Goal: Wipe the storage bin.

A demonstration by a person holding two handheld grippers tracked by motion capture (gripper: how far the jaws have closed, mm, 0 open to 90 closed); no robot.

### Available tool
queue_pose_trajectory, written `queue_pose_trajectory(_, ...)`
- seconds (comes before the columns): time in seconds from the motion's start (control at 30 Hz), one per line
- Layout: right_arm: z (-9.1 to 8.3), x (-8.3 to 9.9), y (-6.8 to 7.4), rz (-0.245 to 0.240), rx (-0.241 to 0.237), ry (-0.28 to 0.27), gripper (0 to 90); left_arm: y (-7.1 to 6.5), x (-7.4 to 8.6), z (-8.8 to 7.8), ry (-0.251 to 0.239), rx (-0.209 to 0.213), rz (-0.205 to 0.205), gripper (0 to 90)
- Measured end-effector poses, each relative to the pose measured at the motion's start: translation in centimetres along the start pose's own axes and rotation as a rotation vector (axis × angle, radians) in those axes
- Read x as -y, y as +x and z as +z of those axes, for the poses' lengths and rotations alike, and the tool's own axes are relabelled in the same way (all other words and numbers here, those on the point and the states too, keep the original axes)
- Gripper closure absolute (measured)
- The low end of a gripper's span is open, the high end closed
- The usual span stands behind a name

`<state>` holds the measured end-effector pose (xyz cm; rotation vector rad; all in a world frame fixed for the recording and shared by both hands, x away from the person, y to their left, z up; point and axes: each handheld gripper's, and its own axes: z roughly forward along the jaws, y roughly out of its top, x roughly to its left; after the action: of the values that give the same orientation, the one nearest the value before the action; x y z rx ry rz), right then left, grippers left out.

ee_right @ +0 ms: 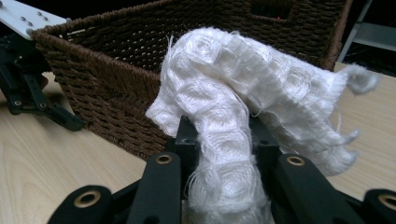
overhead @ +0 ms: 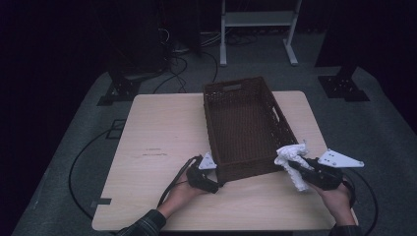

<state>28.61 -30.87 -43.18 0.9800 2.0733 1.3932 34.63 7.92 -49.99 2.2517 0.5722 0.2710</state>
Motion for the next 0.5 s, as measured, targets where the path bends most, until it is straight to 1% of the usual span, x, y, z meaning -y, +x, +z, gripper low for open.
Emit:
queue_pose_trajectory(0.07,0.5,0.3,-0.1,0.002,-0.007,0.019,70.5,0.0,0.0,0.0,0.000,0.000,0.000,18.0)
queue_pose_trajectory(0.1,0.5,0.3,-0.1,0.002,-0.007,0.019,70.5,0.0,0.0,0.0,0.000,0.000,0.000,18.0)
queue_pose_trajectory(0.13,0.9,0.6,-0.1,0.002,-0.014,0.034,70.5,0.0,0.0,0.0,0.000,0.000,0.000,18.0)
queue_pose_trajectory(0.17,0.9,0.6,-0.1,0.002,-0.014,0.034,70.5,0.0,0.0,0.0,0.000,0.000,0.000,18.0)
queue_pose_trajectory(0.2,1.2,0.7,-0.1,0.001,-0.021,0.050,70.5,0.0,0.0,0.0,0.000,0.000,0.000,17.9)
queue_pose_trajectory(0.43,2.0,1.3,0.0,0.003,-0.031,0.081,70.5,0.0,0.0,0.0,0.000,0.000,0.000,18.0)
queue_pose_trajectory(0.5,2.5,1.5,0.1,0.005,-0.033,0.108,70.4,0.0,0.0,0.0,0.000,0.000,0.001,18.0)
